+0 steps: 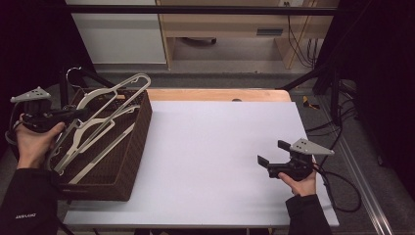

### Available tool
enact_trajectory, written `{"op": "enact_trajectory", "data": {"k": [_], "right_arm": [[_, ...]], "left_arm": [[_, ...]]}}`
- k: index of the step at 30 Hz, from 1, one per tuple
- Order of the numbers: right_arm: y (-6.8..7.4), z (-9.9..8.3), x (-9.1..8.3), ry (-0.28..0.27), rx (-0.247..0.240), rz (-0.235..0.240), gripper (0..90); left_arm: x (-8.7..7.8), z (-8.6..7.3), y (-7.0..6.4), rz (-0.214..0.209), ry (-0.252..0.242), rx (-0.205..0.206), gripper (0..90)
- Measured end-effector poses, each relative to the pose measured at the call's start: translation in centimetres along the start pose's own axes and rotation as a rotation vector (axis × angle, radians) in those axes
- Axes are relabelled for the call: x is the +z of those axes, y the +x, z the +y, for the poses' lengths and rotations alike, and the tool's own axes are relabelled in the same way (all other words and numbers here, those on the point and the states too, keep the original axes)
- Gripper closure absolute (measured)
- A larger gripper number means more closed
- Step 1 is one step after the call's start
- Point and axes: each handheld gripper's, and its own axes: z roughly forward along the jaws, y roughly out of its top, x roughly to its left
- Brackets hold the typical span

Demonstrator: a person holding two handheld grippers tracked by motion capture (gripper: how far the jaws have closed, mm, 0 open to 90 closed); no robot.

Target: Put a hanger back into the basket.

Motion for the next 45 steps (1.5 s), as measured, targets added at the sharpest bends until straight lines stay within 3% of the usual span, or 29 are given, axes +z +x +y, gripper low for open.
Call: {"op": "enact_trajectory", "data": {"k": [14, 21, 24, 28, 33, 36, 39, 41, 45], "right_arm": [[0.0, 0.0, 0.0, -0.002, 0.005, -0.003, 3.7], [0.0, -0.1, 0.1, 0.002, 0.006, -0.005, 3.7], [0.0, 0.0, 0.0, 0.001, 0.007, -0.002, 3.7], [0.0, 0.0, 0.0, 0.001, 0.005, -0.002, 3.7], [0.0, 0.0, 0.1, 0.009, -0.007, 0.004, 3.7], [0.0, 0.0, 0.1, 0.009, -0.007, 0.003, 3.7], [0.0, -0.1, 0.1, 0.010, -0.006, 0.004, 3.7], [0.1, 0.0, 0.2, 0.006, 0.002, 0.000, 3.7], [0.1, 0.0, 0.2, 0.006, 0.001, 0.001, 3.7]], "left_arm": [[-0.5, -2.2, 1.6, -0.008, 0.040, -0.013, 86.0], [-0.4, -4.2, 2.2, -0.011, 0.078, -0.047, 86.0], [0.2, -4.8, 1.9, -0.035, 0.089, -0.063, 86.0], [1.4, -5.4, 1.4, -0.020, 0.136, -0.078, 85.8], [3.1, -6.4, 1.2, -0.015, 0.218, -0.135, 84.2], [3.2, -7.0, 1.5, 0.004, 0.249, -0.175, 82.9], [3.0, -7.2, 1.5, 0.054, 0.255, -0.187, 82.5], [2.8, -7.1, 1.3, 0.101, 0.262, -0.167, 80.4], [1.9, -6.9, 0.6, 0.222, 0.219, -0.133, 69.4]]}}
